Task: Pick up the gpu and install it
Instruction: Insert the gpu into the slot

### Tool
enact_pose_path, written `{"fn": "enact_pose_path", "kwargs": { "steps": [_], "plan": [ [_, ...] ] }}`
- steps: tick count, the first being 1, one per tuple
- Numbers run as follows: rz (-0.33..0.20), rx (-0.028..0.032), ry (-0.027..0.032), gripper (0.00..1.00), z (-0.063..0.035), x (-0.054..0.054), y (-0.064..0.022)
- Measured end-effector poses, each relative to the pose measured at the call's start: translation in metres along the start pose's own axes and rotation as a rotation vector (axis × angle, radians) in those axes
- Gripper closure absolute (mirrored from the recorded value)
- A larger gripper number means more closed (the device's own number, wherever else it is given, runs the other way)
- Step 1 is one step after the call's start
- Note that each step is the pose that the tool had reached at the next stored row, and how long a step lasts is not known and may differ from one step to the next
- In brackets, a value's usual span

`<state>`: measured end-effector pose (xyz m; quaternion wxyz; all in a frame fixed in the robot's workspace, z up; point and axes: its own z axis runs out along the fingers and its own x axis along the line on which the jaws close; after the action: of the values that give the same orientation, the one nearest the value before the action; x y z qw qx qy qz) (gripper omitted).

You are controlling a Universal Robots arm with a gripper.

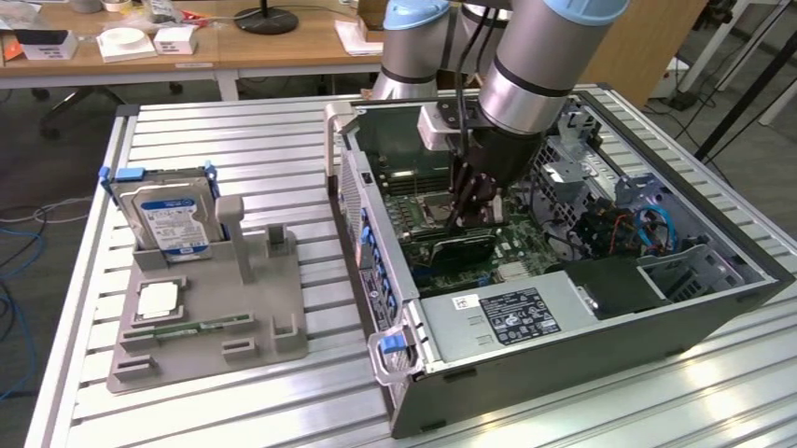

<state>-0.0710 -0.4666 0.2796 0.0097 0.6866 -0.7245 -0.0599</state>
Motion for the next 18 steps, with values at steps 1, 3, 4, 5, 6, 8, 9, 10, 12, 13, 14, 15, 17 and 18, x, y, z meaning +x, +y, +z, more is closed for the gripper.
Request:
{"fn": "enact_pose_path", "kwargs": {
  "steps": [1,3,4,5,6,8,9,10,12,13,14,15,17,18],
  "plan": [
    [0.000,0.0000,0.0000,0.89,0.0000,0.000,0.0000],
    [0.000,0.0000,0.0000,0.89,0.0000,0.000,0.0000],
    [0.000,0.0000,0.0000,0.89,0.0000,0.000,0.0000],
    [0.000,0.0000,-0.0001,0.89,0.0001,0.000,0.0007],
    [0.000,0.0001,0.0000,0.89,0.0003,0.000,0.0027],
    [0.000,-0.0001,0.0003,0.89,0.0005,0.000,0.0054],
    [0.000,-0.0001,0.0003,0.89,0.0008,0.001,0.0083],
    [0.000,-0.0002,0.0003,0.89,0.0012,0.001,0.0122],
    [0.000,-0.0003,0.0002,0.89,0.0019,0.001,0.0199],
    [0.000,-0.0007,0.0002,0.89,0.0022,0.001,0.0228],
    [0.000,-0.0015,0.0000,0.89,0.0024,0.001,0.0256],
    [0.000,-0.0032,-0.0003,0.89,0.0023,0.002,0.0275],
    [0.000,-0.0085,-0.0020,0.89,0.0014,0.002,0.0307],
    [0.000,-0.0090,-0.0026,0.89,0.0010,0.002,0.0329]
  ]
}}
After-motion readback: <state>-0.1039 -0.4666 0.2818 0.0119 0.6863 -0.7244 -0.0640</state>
